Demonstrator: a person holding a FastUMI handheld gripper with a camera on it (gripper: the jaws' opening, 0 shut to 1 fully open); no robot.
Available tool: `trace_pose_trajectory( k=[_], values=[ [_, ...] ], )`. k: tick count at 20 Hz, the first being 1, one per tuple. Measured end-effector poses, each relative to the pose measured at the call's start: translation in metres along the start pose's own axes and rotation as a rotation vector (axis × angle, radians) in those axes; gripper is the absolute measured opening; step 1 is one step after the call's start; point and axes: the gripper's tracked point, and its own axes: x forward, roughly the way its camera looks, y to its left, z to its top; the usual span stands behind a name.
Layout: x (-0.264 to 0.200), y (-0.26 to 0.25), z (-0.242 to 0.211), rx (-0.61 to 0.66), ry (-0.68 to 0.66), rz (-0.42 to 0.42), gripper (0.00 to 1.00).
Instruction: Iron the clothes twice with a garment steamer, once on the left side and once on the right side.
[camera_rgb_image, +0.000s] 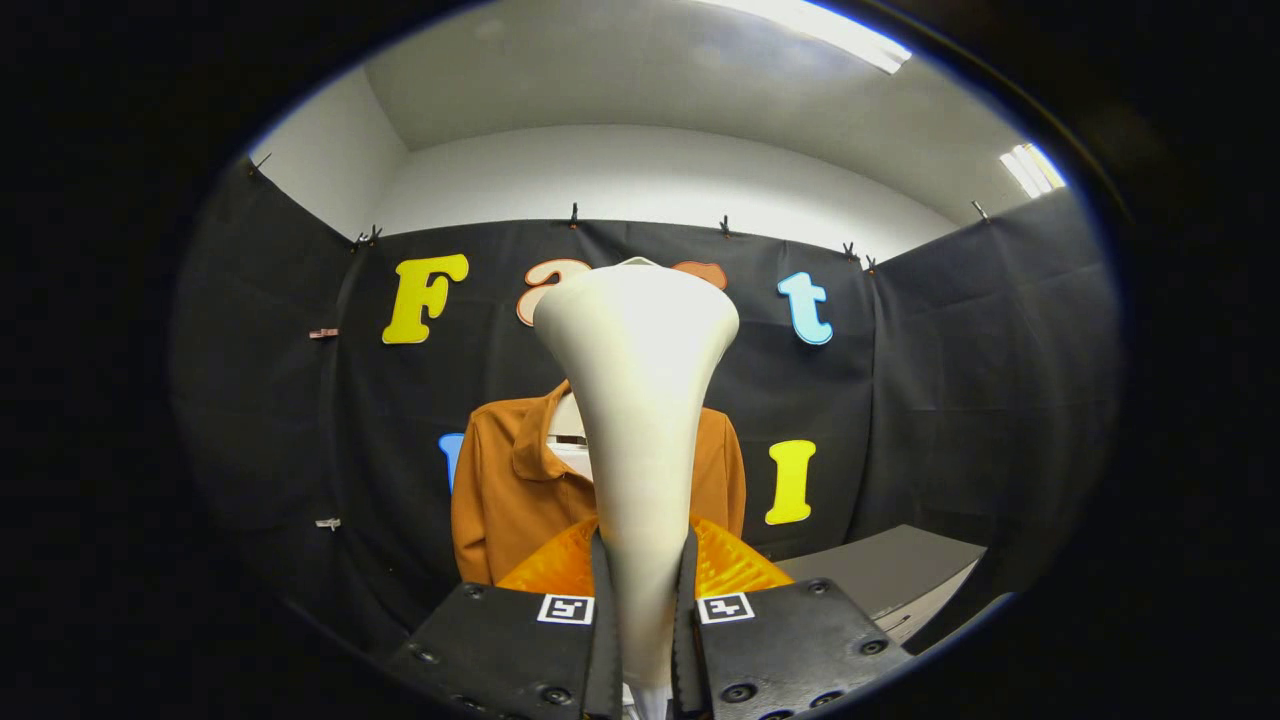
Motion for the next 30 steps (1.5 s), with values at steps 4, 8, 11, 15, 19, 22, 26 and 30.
trace_pose_trajectory(
  k=[4,8,11,15,19,22,26,30],
  values=[
    [-0.002,0.003,0.001,-0.010,0.000,0.012,0.23],
    [-0.002,-0.001,0.008,0.002,-0.009,-0.002,0.23],
    [-0.005,0.001,0.012,0.000,-0.020,0.004,0.23],
    [-0.007,0.004,0.011,0.009,-0.014,0.011,0.23],
    [-0.007,0.004,0.010,0.011,-0.012,0.012,0.23],
    [-0.006,0.001,0.013,0.009,-0.017,0.005,0.23],
    [-0.004,-0.004,0.016,0.006,-0.022,-0.003,0.23],
    [0.000,-0.008,0.013,0.008,-0.017,-0.011,0.23]
  ],
)
